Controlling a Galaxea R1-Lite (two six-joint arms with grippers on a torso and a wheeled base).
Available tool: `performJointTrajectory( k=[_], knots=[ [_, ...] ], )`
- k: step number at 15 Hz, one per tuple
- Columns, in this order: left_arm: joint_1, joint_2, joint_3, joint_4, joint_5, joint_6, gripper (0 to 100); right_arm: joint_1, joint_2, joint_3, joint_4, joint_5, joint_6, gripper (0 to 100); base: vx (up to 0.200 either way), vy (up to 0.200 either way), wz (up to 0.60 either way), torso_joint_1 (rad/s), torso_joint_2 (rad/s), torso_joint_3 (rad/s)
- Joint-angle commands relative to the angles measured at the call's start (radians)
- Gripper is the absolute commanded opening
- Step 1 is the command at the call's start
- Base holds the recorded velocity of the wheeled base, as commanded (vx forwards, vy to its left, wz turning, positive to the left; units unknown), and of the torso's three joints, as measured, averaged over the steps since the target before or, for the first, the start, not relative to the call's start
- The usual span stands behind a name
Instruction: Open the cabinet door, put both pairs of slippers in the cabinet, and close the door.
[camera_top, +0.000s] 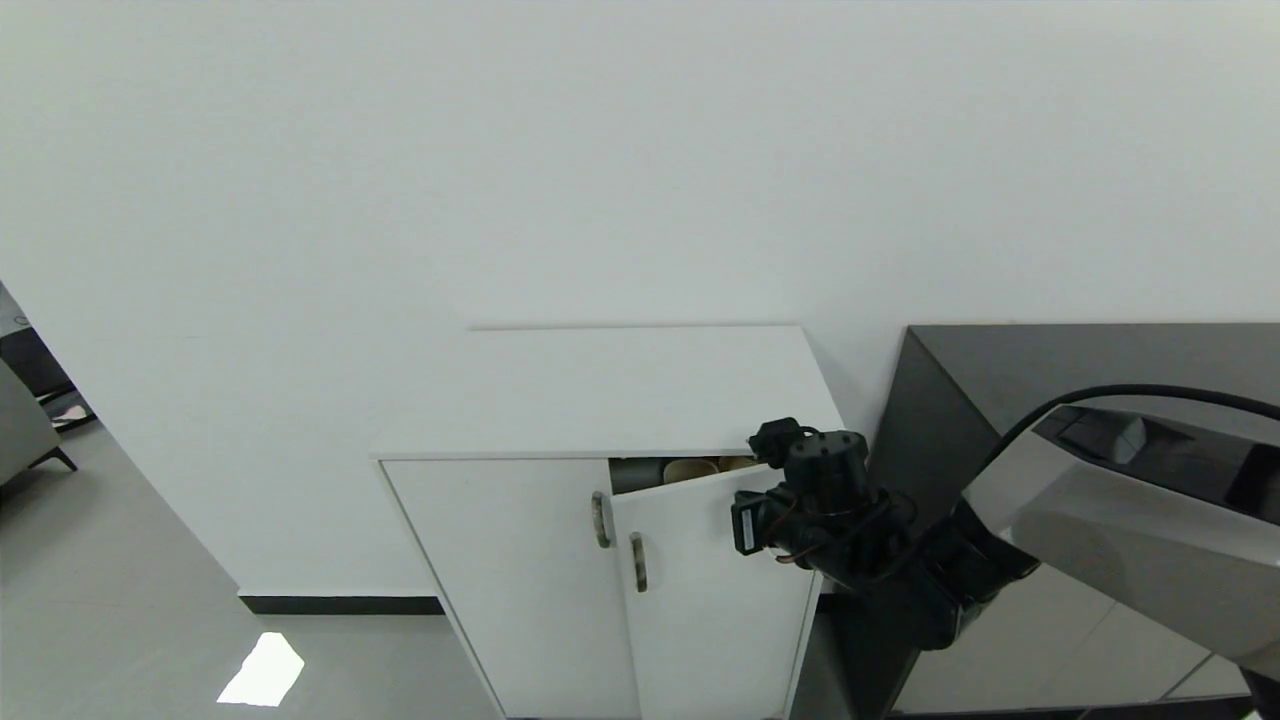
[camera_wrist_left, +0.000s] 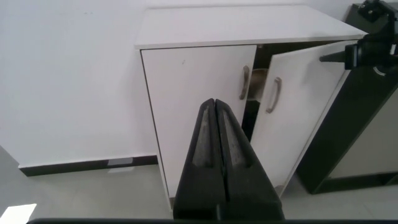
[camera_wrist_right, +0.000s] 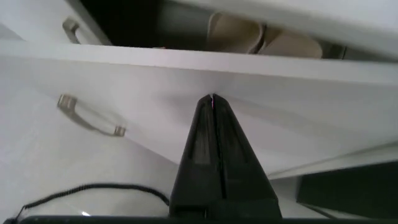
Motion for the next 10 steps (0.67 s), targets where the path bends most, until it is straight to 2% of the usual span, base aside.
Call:
performJointTrajectory(
  k=[1, 10],
  knots=[
    [0.0, -0.001, 0.0, 0.0, 0.0, 0.0, 0, -0.009, 0.013, -0.039, 0.019, 0.0, 0.0, 0, 0.0, 0.0, 0.0, 0.0, 0.0, 0.0],
    [0.0, -0.001, 0.0, 0.0, 0.0, -0.002, 0, -0.015, 0.03, -0.127, 0.084, -0.003, -0.002, 0, 0.0, 0.0, 0.0, 0.0, 0.0, 0.0]
  ],
)
